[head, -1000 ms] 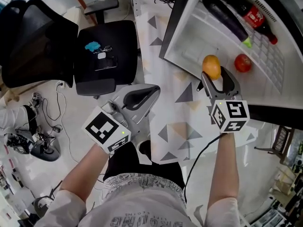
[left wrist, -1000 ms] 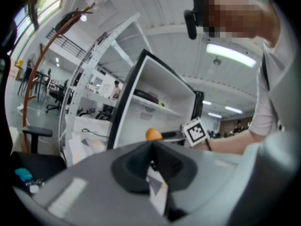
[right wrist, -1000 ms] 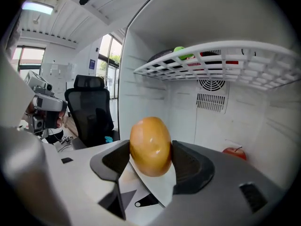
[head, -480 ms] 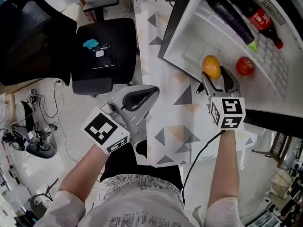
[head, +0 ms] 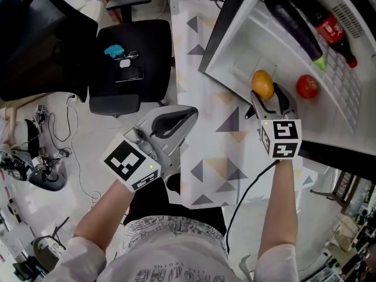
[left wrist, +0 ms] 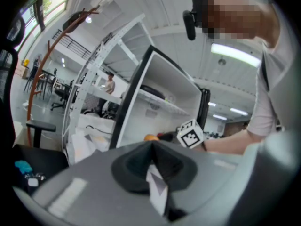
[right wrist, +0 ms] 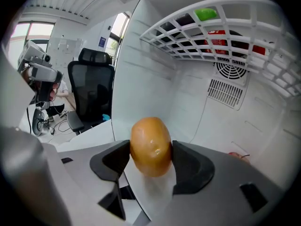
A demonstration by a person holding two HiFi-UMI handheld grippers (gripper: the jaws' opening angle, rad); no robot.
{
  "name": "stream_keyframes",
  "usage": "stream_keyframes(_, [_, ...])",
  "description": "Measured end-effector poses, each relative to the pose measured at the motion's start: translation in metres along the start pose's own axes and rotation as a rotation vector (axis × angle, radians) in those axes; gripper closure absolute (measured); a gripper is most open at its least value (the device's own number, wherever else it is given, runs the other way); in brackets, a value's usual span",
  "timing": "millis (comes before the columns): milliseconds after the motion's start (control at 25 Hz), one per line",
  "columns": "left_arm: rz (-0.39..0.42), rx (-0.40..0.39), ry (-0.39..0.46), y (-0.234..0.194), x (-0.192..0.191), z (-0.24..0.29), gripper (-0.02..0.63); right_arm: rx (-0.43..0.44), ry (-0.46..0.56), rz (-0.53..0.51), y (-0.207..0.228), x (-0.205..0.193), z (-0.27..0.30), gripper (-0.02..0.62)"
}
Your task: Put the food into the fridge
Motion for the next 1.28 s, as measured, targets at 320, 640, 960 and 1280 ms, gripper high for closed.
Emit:
stream_keyframes(320, [-0.008,0.012,0.001,-0.002,0.001,0.001,0.601,0.015,-0.03,-0.041,0.0,-0.005,0.01,0.328])
stream_keyframes(640, [-0.01,0.008,-0.014,-0.001,0.001,0.004,0.601,0.002,-0.039,-0.086,-0.003,-0.004,0.016,0.325])
stream_keyframes(960, [-0.002,0.01,-0.021,-0.003,0.003,0.001,0.601,-0.044,-0.078,-0.185,-0.009,-0.002,0.023,0.325])
stream_keyframes(1280, [0.0,0.008,-0.021,-0.005,0.009,-0.003,0.601,-0.049,-0.127,-0.207,-0.007,-0.006,0.024,0.322])
Point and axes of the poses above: the fingertips, and each gripper's own axes: z forward along the fingers, y to its right, x out of its top, the point moved 4 cm from there along -z, backward along the fingers, and after that the axes turned 10 degrees about -y, right-handed, at the moved point
